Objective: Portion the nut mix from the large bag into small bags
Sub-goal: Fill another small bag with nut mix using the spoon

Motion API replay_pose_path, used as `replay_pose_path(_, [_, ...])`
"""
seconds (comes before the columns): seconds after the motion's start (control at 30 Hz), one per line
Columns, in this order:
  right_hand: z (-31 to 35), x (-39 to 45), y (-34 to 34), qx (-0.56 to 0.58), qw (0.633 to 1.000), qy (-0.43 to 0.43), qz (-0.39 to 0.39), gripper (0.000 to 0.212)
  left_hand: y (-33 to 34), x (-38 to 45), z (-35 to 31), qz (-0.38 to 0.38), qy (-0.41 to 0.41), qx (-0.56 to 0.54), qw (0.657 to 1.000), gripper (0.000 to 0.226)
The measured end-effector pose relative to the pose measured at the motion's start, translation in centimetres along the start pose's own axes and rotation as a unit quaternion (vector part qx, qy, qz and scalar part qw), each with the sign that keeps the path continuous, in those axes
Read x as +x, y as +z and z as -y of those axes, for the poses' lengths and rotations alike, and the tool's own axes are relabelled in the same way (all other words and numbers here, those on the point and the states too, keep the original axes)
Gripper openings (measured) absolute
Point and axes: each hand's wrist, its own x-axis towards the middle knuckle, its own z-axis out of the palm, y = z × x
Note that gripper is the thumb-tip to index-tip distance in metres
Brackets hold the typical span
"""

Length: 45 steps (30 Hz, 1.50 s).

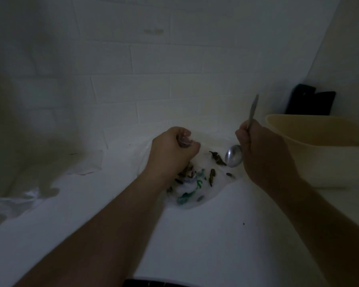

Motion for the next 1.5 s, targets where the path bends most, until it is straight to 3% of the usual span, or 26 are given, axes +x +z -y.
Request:
replay_pose_path(0.13, [-0.7,0.0,1.0,-0.013,0.999,0.008,0.027,0.043,1.3,0.0,-0.3,0.024,0.029,0.009,0.999,0.027])
replay_pose_path(0.33, [-1.9,-0.1,1.4,-0.012,0.999,0.031,0.007,0.039,2.8,0.3,0.2,0.142,-0.037,0.117,0.982,0.030])
replay_pose_path(0.53, [-2.5,-0.3,1.5,0.004,0.998,0.051,0.021,0.040,2.6,0.6,0.1,0.163,-0.045,0.169,0.971,0.032])
replay_pose_path(0.7, [-2.1,-0.8,2.1,0.101,0.988,0.102,0.056,0.021,2.0,0.8,-0.5,0.224,-0.067,0.163,0.959,0.032])
replay_pose_path(0.8, [-1.9,-1.1,2.5,0.167,0.973,0.158,0.031,0.037,1.5,0.9,-1.1,0.261,-0.086,0.140,0.951,0.027])
replay_pose_path(0.87, [-1.7,-1.3,2.7,0.184,0.969,0.165,0.021,0.046,1.4,1.0,-1.1,0.262,-0.090,0.128,0.952,0.028])
replay_pose_path(1.2, [-1.3,-1.4,3.0,0.208,0.960,0.185,0.026,0.028,2.0,0.5,-0.9,0.184,-0.133,-0.086,0.970,0.068])
replay_pose_path(1.4, [-2.0,-1.6,3.5,0.266,0.933,0.244,-0.006,0.028,1.4,0.6,-0.1,0.140,-0.086,0.051,0.985,0.034])
replay_pose_path(1.5, [-1.7,-1.6,3.3,0.300,0.920,0.252,-0.022,0.025,1.0,0.7,0.0,0.120,-0.099,0.011,0.988,0.029])
